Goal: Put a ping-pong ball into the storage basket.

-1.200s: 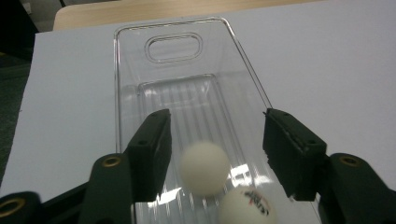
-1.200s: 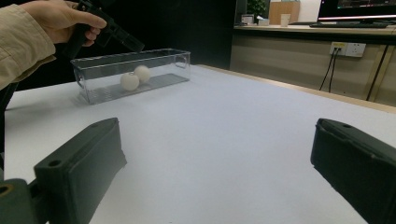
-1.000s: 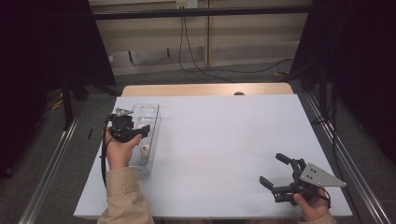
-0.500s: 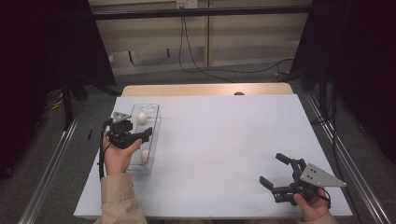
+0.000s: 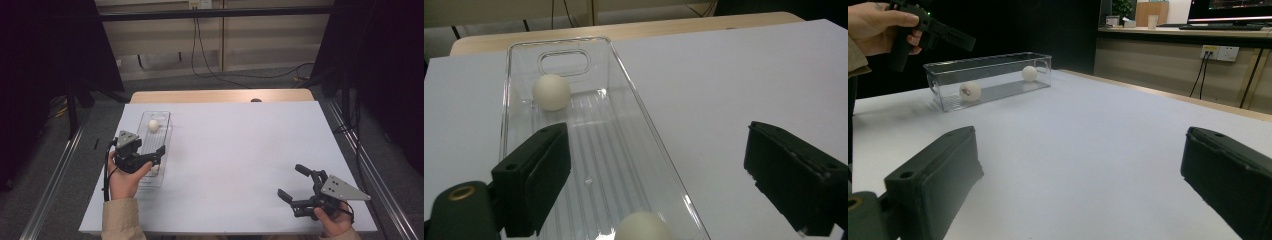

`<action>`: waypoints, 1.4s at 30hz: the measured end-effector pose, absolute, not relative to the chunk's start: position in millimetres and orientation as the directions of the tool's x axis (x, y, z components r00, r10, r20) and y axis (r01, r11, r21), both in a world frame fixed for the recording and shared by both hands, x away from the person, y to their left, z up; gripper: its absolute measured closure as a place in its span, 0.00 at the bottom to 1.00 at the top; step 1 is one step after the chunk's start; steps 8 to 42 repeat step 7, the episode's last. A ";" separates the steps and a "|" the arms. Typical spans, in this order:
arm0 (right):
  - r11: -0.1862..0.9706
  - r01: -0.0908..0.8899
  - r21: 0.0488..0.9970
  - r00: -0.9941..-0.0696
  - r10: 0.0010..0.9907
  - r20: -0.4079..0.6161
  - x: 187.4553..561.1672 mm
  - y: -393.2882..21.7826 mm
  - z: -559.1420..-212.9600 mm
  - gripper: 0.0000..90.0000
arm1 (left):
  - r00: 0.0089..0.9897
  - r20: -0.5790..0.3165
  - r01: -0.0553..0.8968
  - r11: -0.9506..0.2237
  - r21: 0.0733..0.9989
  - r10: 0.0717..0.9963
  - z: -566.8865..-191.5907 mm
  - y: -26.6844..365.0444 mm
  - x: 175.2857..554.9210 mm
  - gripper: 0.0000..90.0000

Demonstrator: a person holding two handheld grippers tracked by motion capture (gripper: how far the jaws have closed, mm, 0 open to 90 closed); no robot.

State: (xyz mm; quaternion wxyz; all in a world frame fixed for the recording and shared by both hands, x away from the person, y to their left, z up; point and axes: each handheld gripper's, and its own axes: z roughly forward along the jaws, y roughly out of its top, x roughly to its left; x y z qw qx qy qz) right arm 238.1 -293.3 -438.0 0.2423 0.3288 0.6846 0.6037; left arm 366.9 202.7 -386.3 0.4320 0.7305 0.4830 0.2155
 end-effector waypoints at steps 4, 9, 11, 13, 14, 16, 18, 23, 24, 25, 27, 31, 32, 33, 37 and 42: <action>0.056 0.157 0.986 -0.666 0.743 0.064 238.3 -293.1 -438.1 0.02 | 0.452 -0.126 0.506 -0.137 0.852 0.883 -393.3 201.9 357.6 0.08; 0.058 0.157 0.986 -0.667 0.743 0.062 238.4 -292.9 -438.3 0.02 | 0.466 -0.138 0.482 -0.120 0.868 0.874 -397.7 202.9 351.4 0.06; 0.058 0.157 0.986 -0.667 0.743 0.062 238.4 -292.9 -438.3 0.02 | 0.466 -0.138 0.482 -0.120 0.868 0.874 -397.7 202.9 351.4 0.06; 0.058 0.157 0.986 -0.667 0.743 0.062 238.4 -292.9 -438.3 0.02 | 0.466 -0.138 0.482 -0.120 0.868 0.874 -397.7 202.9 351.4 0.06; 0.058 0.157 0.986 -0.667 0.743 0.062 238.4 -292.9 -438.3 0.02 | 0.466 -0.138 0.482 -0.120 0.868 0.874 -397.7 202.9 351.4 0.06; 0.058 0.157 0.986 -0.667 0.743 0.062 238.4 -292.9 -438.3 0.02 | 0.466 -0.138 0.482 -0.120 0.868 0.874 -397.7 202.9 351.4 0.06; 0.058 0.157 0.986 -0.667 0.743 0.062 238.4 -292.9 -438.3 0.02 | 0.466 -0.138 0.482 -0.120 0.868 0.874 -397.7 202.9 351.4 0.06; 0.058 0.157 0.986 -0.667 0.743 0.062 238.4 -292.9 -438.3 0.02 | 0.466 -0.138 0.482 -0.120 0.868 0.874 -397.7 202.9 351.4 0.06; 0.058 0.157 0.986 -0.667 0.743 0.062 238.4 -292.9 -438.3 0.02 | 0.466 -0.138 0.482 -0.120 0.868 0.874 -397.7 202.9 351.4 0.06; 0.058 0.157 0.986 -0.667 0.743 0.062 238.4 -292.9 -438.3 0.02 | 0.466 -0.138 0.482 -0.120 0.868 0.874 -397.7 202.9 351.4 0.06; 0.058 0.157 0.986 -0.667 0.743 0.062 238.4 -292.9 -438.3 0.02 | 0.466 -0.138 0.482 -0.120 0.868 0.874 -397.7 202.9 351.4 0.06; 0.058 0.157 0.986 -0.667 0.743 0.062 238.4 -292.9 -438.3 0.02 | 0.466 -0.138 0.482 -0.120 0.868 0.874 -397.7 202.9 351.4 0.06; 0.058 0.157 0.986 -0.667 0.743 0.062 238.4 -292.9 -438.3 0.02 | 0.466 -0.138 0.482 -0.120 0.868 0.874 -397.7 202.9 351.4 0.06; 0.058 0.157 0.986 -0.667 0.743 0.062 238.4 -292.9 -438.3 0.02 | 0.466 -0.138 0.482 -0.120 0.868 0.874 -397.7 202.9 351.4 0.06; 0.058 0.157 0.986 -0.667 0.743 0.062 238.4 -292.9 -438.3 0.02 | 0.466 -0.138 0.482 -0.120 0.868 0.874 -397.7 202.9 351.4 0.06; 0.058 0.157 0.986 -0.667 0.743 0.062 238.4 -292.9 -438.3 0.02 | 0.466 -0.138 0.482 -0.120 0.868 0.874 -397.7 202.9 351.4 0.06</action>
